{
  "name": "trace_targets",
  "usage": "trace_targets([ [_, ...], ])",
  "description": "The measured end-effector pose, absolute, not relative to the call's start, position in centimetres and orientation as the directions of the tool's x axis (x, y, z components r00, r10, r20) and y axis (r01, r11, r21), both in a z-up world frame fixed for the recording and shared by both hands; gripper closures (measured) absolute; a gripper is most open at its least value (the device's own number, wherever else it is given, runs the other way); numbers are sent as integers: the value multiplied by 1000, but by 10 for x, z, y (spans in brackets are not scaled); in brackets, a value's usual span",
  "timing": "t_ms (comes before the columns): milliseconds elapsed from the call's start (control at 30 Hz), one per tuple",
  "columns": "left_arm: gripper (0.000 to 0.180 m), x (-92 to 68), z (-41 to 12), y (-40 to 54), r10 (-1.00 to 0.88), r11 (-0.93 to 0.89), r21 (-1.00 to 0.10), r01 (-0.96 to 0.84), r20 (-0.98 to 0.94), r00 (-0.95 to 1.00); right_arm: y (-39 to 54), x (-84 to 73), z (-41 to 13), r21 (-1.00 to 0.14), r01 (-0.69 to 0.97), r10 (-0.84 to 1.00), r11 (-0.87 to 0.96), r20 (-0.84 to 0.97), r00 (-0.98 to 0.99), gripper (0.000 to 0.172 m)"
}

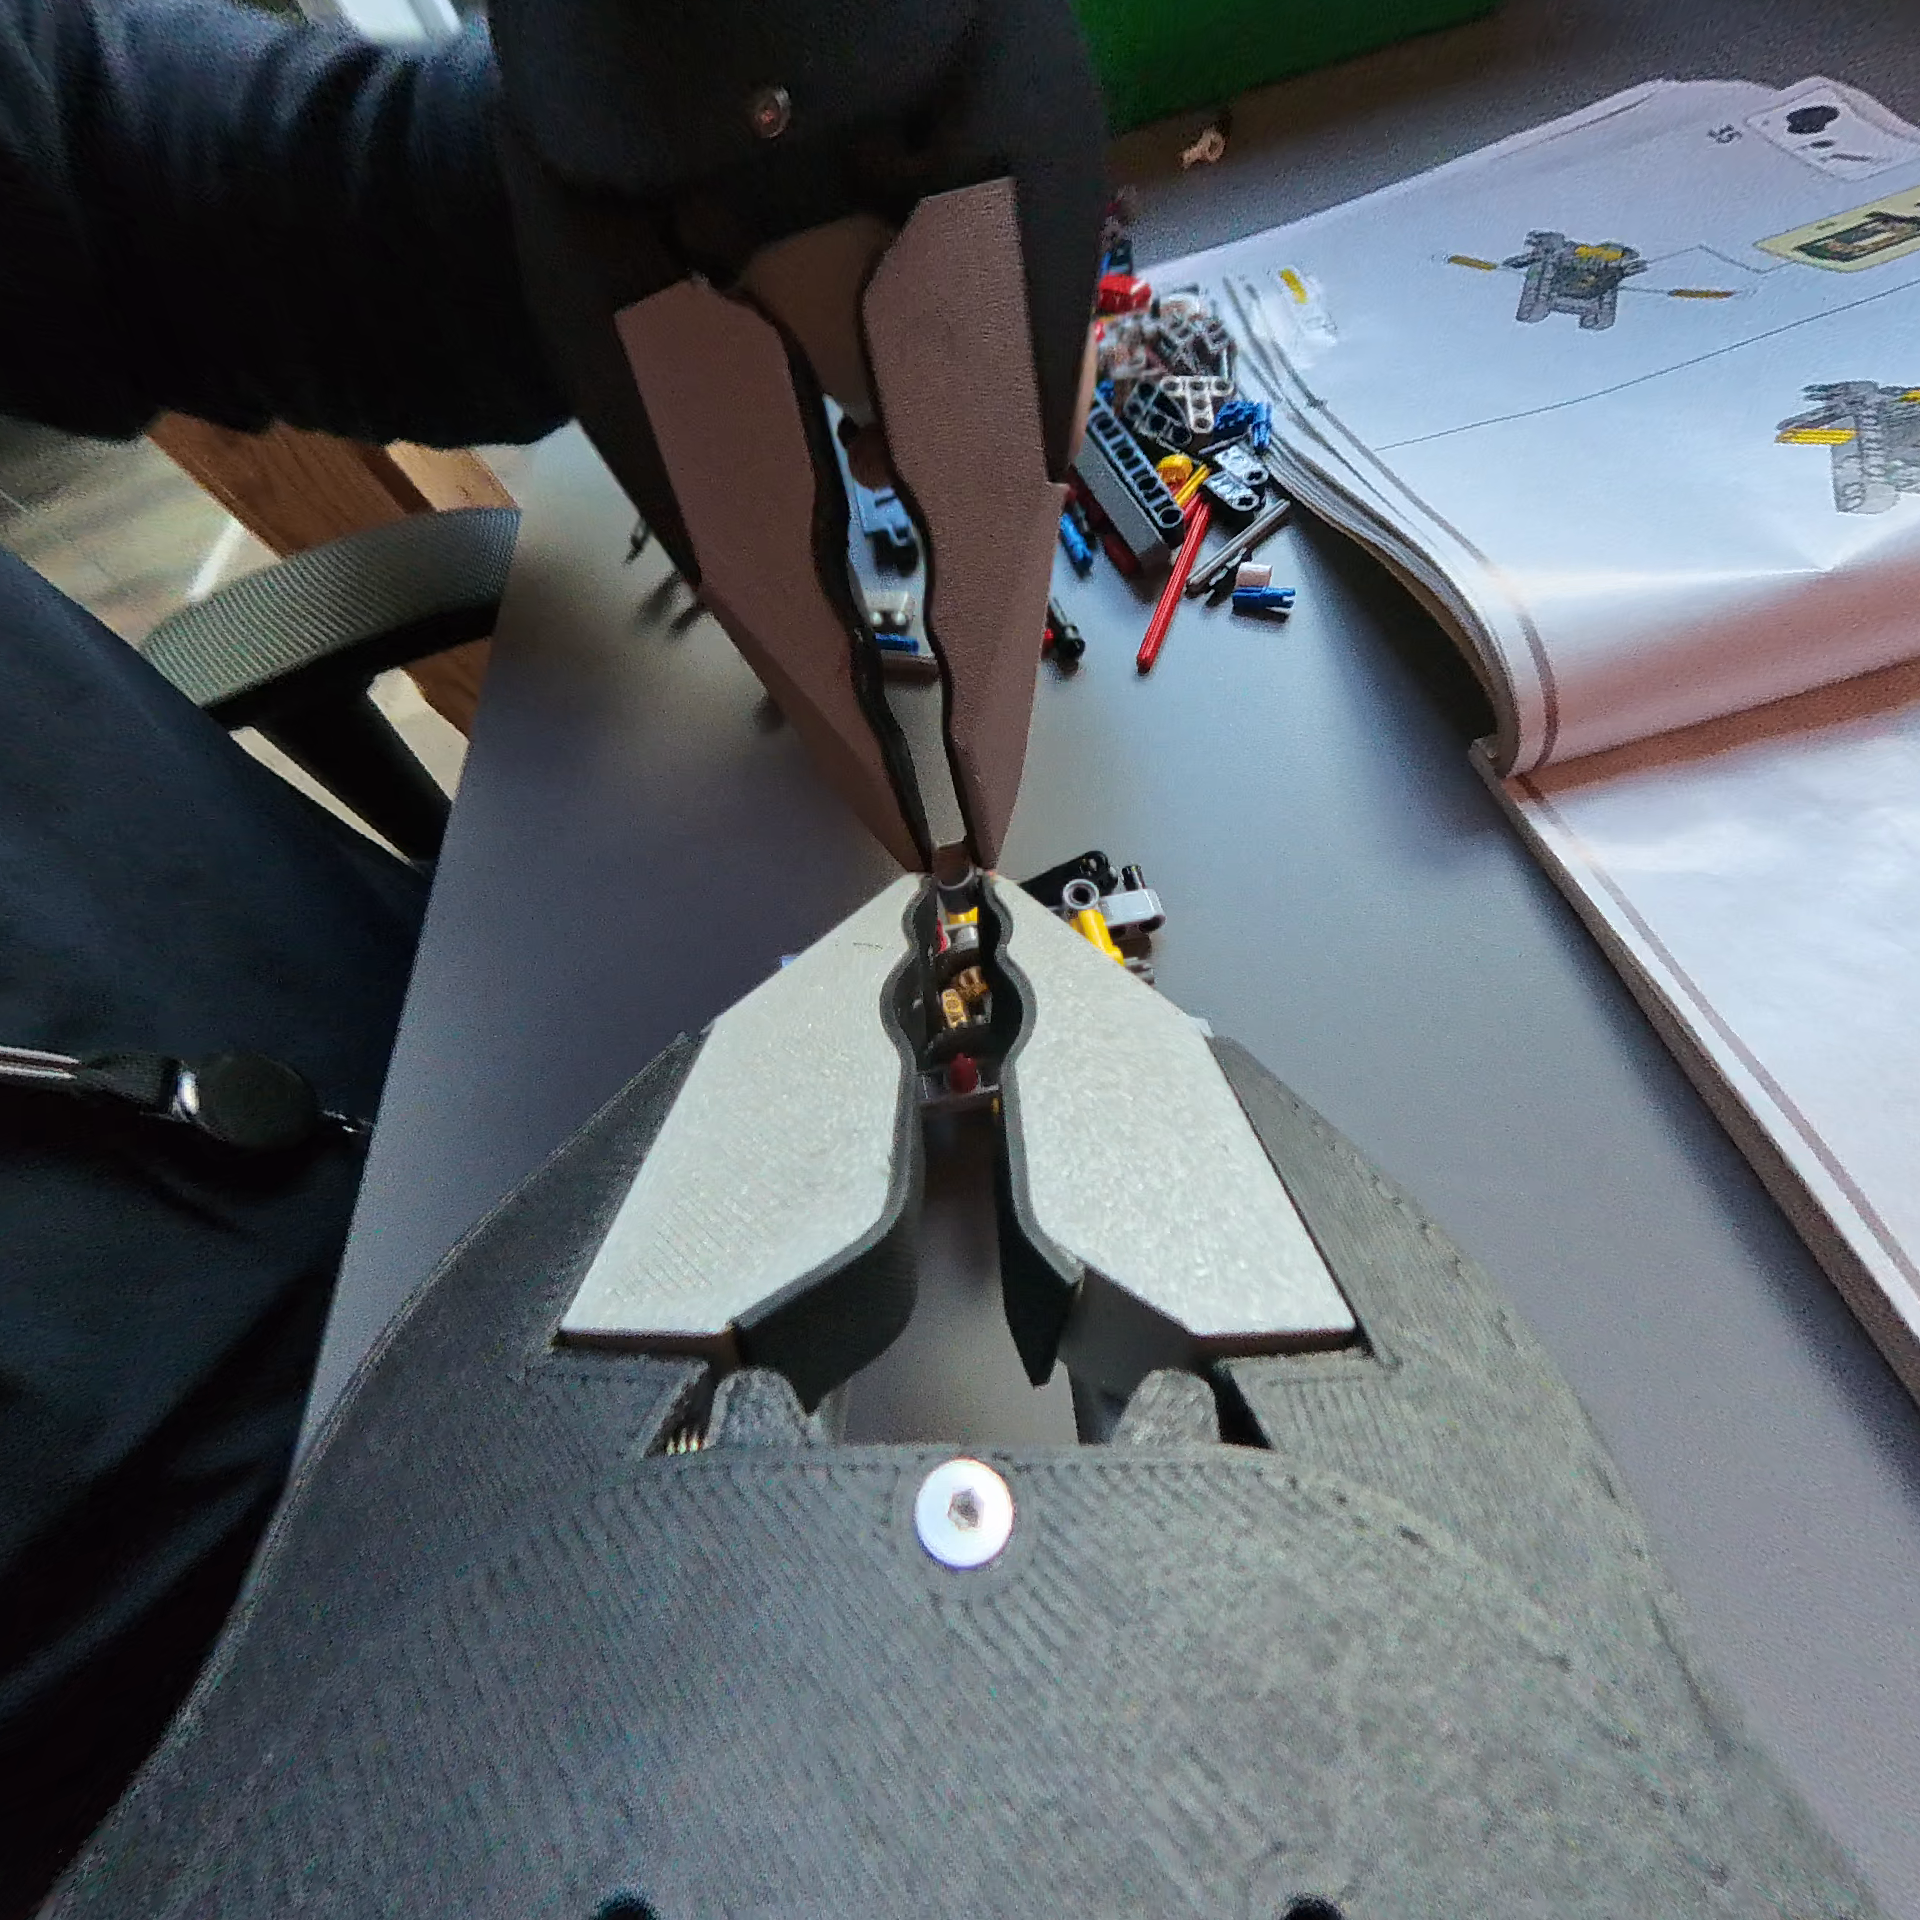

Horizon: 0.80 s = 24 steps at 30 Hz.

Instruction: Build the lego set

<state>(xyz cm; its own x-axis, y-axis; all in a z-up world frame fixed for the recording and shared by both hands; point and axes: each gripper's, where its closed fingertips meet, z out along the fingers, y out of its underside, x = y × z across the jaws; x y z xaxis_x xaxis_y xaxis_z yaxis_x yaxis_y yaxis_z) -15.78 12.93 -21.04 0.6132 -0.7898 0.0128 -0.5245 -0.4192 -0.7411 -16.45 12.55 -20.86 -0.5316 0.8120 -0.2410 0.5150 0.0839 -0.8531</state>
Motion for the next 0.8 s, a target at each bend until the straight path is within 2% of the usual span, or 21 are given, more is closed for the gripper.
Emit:
trace_targets([
  [233, 175, -163, -177, 142, -719, -262, -817, -513, -190, 669, 140, -162, -179, -853, 485, 721, -194, -459, -519, 163],
  [400, 175, -169, -174, 145, -672, -228, -777, -586, -311, 673, 147, -168, -167, -777, 496, 621, -388, -618, -482, 158],
  [600, 175, -167, -172, 148, -641, -200, -729, -654, -408, 650, 145, -171, -169, -740, 523, 597, -423, -662, -453, 158],
  [800, 175, -165, -175, 151, -625, -195, -684, -703, -466, 626, 143, -174, -172, -734, 532, 605, -423, -665, -437, 166],
])
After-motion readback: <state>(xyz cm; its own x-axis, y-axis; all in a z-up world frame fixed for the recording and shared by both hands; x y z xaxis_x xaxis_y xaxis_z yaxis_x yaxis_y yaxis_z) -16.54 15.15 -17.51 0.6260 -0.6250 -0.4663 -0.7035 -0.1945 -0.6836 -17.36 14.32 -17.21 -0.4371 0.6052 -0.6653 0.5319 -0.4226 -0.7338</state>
